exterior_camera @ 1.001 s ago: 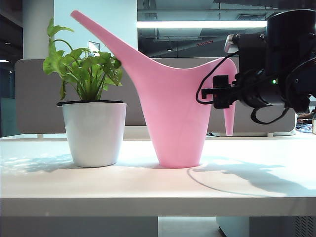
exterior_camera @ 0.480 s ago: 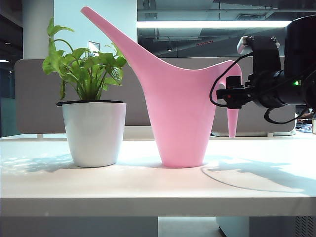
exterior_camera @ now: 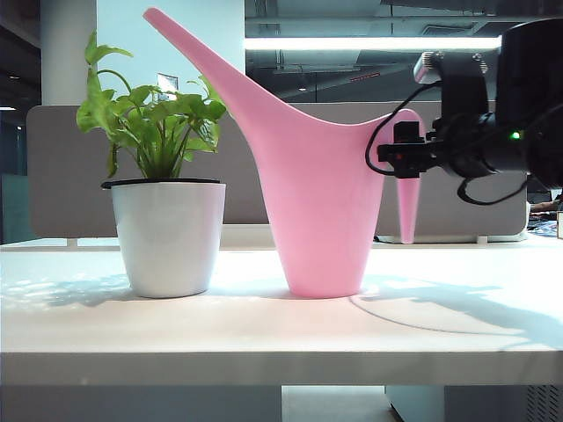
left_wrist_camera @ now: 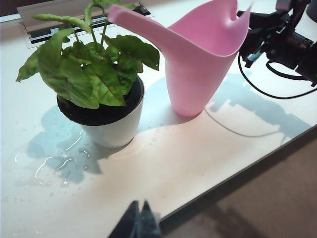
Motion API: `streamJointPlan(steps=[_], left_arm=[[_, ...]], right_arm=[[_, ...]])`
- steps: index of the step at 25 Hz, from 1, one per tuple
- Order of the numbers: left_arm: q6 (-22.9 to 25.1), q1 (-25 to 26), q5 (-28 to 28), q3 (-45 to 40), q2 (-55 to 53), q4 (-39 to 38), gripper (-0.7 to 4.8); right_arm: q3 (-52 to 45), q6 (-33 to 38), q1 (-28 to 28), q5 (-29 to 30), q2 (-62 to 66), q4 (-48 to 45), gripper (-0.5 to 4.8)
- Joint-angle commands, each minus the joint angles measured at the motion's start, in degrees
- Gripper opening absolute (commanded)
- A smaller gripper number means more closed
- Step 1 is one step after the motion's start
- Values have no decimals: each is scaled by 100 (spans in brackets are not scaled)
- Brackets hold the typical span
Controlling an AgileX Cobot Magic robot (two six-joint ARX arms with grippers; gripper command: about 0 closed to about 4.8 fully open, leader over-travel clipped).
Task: Pick up the watering can from the table, water the potted plant, and put the can back.
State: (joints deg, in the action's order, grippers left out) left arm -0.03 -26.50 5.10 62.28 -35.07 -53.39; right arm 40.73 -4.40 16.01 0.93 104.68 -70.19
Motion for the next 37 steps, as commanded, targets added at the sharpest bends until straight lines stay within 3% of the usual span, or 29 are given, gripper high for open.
streamJointPlan(steps=[1, 2, 3, 4, 5, 11, 17, 26, 32, 37], left_arm=[[4, 4, 9, 9, 4, 70, 3], [2, 4, 9, 9, 4, 72, 3], [4, 4, 9, 9, 4, 70, 3], [2, 4, 9, 9, 4, 72, 3], [2, 4, 9, 9, 4, 70, 3], [2, 7, 9, 9, 4, 70, 3], [4, 4, 9, 9, 4, 72, 3], [2, 7, 9, 9, 4, 70, 3], [2, 7, 9, 7, 4, 70, 3], [2, 7, 9, 9, 4, 72, 3]], right_arm=[[214, 9, 2, 72, -17, 192, 270], [251, 9, 2, 72, -17, 299, 244], [278, 9, 2, 72, -17, 358, 150], [278, 7, 2, 70, -17, 352, 102], [282, 4, 2, 72, -17, 354, 93], [278, 7, 2, 72, -17, 452, 223], [280, -35, -83, 273, -20, 474, 245], [282, 15, -645, 1631, -26, 691, 276], [481, 483, -1342, 3108, -24, 782, 277], [1029, 481, -1499, 3954, -20, 1556, 283]])
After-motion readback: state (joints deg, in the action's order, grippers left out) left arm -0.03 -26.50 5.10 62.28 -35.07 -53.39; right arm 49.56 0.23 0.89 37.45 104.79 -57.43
